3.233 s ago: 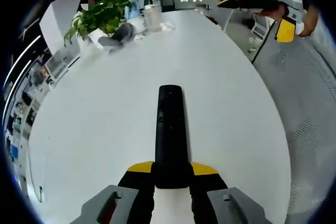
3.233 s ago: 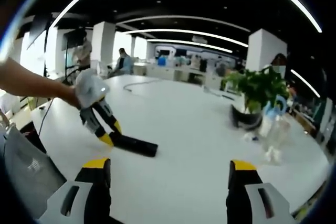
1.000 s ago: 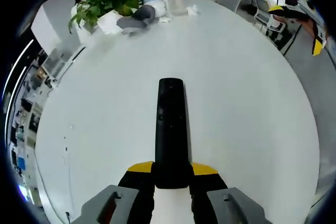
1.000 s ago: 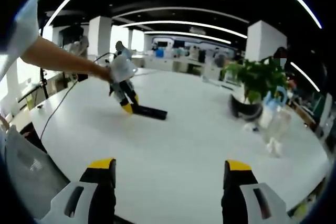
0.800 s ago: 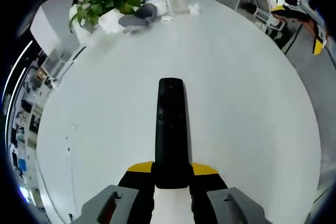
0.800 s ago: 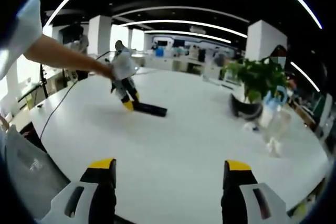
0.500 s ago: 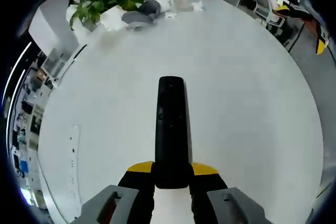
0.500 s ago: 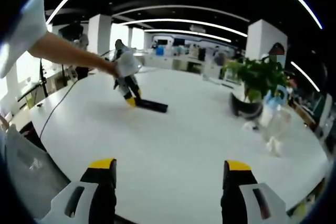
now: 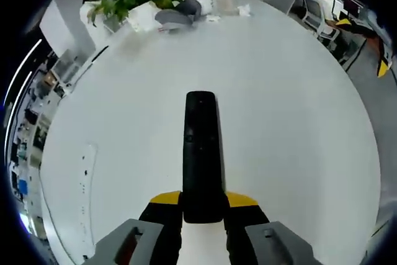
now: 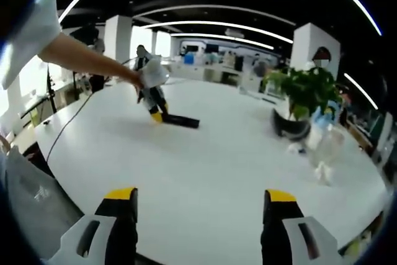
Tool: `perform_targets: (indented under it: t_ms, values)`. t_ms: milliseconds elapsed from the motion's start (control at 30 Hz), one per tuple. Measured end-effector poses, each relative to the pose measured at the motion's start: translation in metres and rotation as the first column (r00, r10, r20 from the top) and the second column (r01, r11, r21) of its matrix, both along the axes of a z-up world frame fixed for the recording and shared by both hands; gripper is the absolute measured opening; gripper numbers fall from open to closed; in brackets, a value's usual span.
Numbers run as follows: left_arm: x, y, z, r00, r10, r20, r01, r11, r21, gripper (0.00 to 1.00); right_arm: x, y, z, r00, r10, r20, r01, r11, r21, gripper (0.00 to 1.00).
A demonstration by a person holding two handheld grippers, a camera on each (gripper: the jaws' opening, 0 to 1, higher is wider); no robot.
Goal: Press the specified remote control buttons in sequence, fully releasing each button before pressing the next.
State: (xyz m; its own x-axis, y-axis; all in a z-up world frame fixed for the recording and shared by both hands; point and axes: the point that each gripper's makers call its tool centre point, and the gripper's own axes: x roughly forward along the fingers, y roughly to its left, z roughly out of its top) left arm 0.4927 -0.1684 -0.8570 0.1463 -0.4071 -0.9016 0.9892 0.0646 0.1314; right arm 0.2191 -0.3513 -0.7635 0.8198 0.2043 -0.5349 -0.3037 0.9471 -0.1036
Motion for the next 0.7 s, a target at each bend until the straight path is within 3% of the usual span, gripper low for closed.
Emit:
perform_targets:
  t_ms: [133,200,267,367,467,533,633,700]
  values:
    - [-0.001,-0.001,-0.001,0.999,-0.042,0.017,0.042,0.999,0.006,0.25,0.0,0.001,0.0,1.0,0.002,-0.002,-0.002,1.0,0.0,0.82]
    - [-0.001,0.0,0.0,1.0,-0.013,0.014,0.013,1.0,0.003,0.26,0.0,0.0,0.0,1.0,0.001,0.001,-0.001,1.0,0.0,0.82]
    - [0.004,0.002,0.001,0.996,0.089,0.028,-0.089,0.996,-0.009,0.29,0.0,0.0,0.001,1.0,0.0,0.002,0.0,1.0,0.003,0.82]
    - [0.008,0.003,0.003,0.993,0.098,0.068,-0.096,0.995,-0.033,0.34,0.0,0.0,0.002,1.0,0.001,0.01,-0.001,1.0,0.005,0.82]
    - [0.015,0.005,0.005,0.959,0.278,0.049,-0.269,0.953,-0.137,0.38,0.001,0.001,0.005,1.0,0.003,0.021,-0.003,1.0,0.013,0.84]
    - [0.015,0.004,0.007,0.949,0.314,0.04,-0.302,0.935,-0.187,0.42,0.001,0.001,0.008,0.999,0.001,0.036,-0.002,1.0,0.019,0.85]
    - [0.016,0.006,0.009,0.91,0.413,0.024,-0.392,0.879,-0.272,0.58,0.002,0.0,0.009,0.999,-0.005,0.044,0.004,1.0,0.021,0.86]
    - [0.018,0.01,0.011,0.896,0.442,0.046,-0.411,0.862,-0.296,0.66,0.002,-0.001,0.011,0.998,-0.007,0.056,0.006,1.0,0.023,0.87]
